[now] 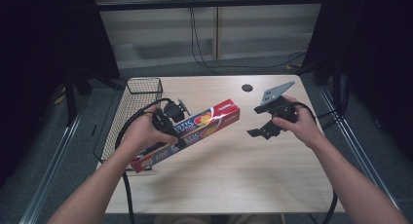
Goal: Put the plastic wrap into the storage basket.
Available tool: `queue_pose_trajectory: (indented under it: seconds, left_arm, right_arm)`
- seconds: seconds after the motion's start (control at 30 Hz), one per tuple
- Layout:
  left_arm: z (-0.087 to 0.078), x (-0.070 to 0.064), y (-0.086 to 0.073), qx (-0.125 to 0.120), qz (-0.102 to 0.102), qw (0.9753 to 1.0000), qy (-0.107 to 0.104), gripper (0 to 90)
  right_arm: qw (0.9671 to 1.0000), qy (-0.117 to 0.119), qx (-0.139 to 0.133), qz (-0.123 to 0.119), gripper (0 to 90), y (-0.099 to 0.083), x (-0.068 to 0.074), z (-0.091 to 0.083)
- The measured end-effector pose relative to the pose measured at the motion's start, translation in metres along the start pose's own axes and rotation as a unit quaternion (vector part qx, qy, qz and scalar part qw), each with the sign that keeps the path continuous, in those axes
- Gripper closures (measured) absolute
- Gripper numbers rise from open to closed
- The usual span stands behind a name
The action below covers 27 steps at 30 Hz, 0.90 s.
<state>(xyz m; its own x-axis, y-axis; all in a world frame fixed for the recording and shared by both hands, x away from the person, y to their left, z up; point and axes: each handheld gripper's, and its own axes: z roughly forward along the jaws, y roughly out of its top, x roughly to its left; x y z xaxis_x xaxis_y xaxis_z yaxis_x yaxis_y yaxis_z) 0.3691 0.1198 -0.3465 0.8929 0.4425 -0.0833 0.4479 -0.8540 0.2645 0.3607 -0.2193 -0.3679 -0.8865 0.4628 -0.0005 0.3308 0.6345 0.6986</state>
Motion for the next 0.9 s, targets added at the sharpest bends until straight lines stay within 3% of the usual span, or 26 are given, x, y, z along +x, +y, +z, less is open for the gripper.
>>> queue_pose_trajectory:
  seconds: [0.03,0.17,0.2,0.5,0.63,0.9]
  left_arm:
    - [-0.002,0.002,-0.003,-0.002,-0.008,1.0000,0.001,42.8]
    - [-0.006,0.007,-0.007,0.003,-0.007,1.0000,0.006,42.8]
    - [-0.008,0.009,-0.010,-0.002,-0.021,0.9997,0.009,42.8]
    - [-0.017,0.018,-0.022,-0.004,-0.051,0.9984,0.022,42.8]
    - [-0.020,0.021,-0.025,-0.003,-0.053,0.9983,0.023,42.7]
    - [-0.026,0.027,-0.033,-0.008,-0.078,0.9965,0.029,42.8]
  right_arm:
    - [1.0000,0.000,0.001,0.002,8.0,0.000,0.001,0.001]
    - [1.0000,0.003,-0.003,0.005,8.0,0.000,0.003,0.005]
    - [1.0000,0.002,-0.005,0.007,8.0,-0.001,0.003,0.007]
    - [0.9999,0.009,0.001,0.010,8.0,-0.006,0.006,0.016]
    - [0.9999,0.009,0.000,0.011,8.0,-0.006,0.006,0.016]
    - [0.9999,0.007,0.006,0.006,8.0,-0.006,0.009,0.020]
